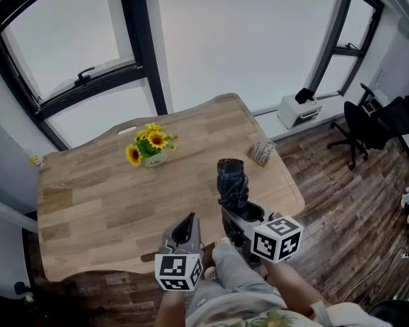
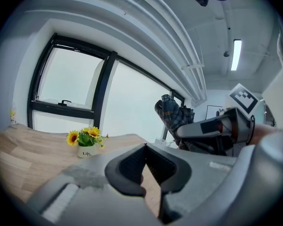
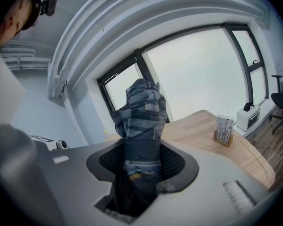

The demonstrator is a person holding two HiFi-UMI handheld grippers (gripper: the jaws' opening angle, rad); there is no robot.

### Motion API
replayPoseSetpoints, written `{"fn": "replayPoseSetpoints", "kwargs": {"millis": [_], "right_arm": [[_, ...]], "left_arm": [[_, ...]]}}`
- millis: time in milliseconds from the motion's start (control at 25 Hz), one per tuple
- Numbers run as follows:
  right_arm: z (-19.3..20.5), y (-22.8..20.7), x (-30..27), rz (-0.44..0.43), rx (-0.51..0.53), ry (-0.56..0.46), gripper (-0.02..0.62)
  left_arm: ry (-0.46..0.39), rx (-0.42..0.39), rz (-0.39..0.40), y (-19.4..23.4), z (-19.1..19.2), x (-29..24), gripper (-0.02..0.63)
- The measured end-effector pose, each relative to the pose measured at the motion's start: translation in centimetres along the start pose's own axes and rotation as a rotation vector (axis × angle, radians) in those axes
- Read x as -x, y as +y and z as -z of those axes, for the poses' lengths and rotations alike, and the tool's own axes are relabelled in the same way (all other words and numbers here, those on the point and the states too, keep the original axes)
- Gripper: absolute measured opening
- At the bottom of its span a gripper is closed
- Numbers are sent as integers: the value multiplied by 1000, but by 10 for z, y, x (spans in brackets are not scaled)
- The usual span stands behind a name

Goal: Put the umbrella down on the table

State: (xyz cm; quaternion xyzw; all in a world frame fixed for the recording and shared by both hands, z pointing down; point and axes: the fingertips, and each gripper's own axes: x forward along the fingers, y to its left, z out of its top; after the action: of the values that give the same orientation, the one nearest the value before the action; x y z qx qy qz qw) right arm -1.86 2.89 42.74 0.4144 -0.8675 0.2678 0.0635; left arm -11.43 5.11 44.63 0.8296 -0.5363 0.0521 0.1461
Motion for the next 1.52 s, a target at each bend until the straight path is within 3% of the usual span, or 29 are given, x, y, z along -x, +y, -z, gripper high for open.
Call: {"fn": "replayPoseSetpoints", "kwargs": {"millis": [880,1520], "right_arm": [[-94,-42,-64,-17,40,-73,198],[-103,-72,-95,-26,36,-23,198]], "left_arm": [[-47,-69,-12,36,-66,-86,3],[-40,-69,-36,48,-74,-124,3]]}}
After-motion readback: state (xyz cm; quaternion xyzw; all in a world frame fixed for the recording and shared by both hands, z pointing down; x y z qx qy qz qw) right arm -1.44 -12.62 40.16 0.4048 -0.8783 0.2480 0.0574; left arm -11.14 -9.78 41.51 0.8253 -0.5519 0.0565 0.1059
